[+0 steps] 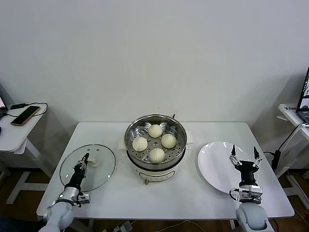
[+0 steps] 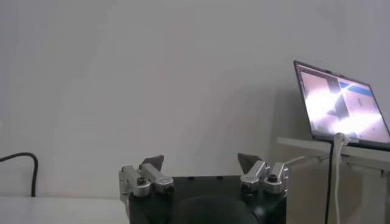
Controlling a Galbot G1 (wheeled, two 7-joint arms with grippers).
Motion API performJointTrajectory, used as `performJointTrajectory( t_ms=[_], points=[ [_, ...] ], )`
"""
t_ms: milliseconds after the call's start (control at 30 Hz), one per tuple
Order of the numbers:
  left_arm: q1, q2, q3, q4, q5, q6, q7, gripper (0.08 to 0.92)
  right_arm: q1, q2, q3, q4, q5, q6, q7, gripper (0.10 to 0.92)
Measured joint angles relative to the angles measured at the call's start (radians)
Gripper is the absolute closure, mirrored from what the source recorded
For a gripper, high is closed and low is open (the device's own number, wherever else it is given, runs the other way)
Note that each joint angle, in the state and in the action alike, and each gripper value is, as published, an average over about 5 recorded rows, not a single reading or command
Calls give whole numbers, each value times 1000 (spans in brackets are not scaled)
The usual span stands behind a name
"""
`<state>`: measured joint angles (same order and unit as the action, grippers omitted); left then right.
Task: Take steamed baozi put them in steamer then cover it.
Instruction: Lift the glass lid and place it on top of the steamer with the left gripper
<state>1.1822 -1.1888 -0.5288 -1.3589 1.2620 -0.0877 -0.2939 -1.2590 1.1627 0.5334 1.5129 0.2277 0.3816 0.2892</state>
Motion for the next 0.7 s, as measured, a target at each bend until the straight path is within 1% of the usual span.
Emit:
performJointTrajectory(
  t_ms=[167, 400, 567, 700],
  points=[
    [23, 17, -21, -98, -59, 24, 22, 811, -1, -5, 0, 9, 0, -2, 0, 203],
    [48, 37, -21, -323, -124, 107, 91, 811, 1, -10, -2, 25, 1, -12, 4, 203],
    [39, 34, 25, -502, -139, 209, 170, 811, 3, -10, -6, 28, 1, -17, 6, 203],
    [15, 20, 104, -617, -139, 302, 237, 811, 6, -9, -7, 27, 1, -18, 6, 203]
  ],
)
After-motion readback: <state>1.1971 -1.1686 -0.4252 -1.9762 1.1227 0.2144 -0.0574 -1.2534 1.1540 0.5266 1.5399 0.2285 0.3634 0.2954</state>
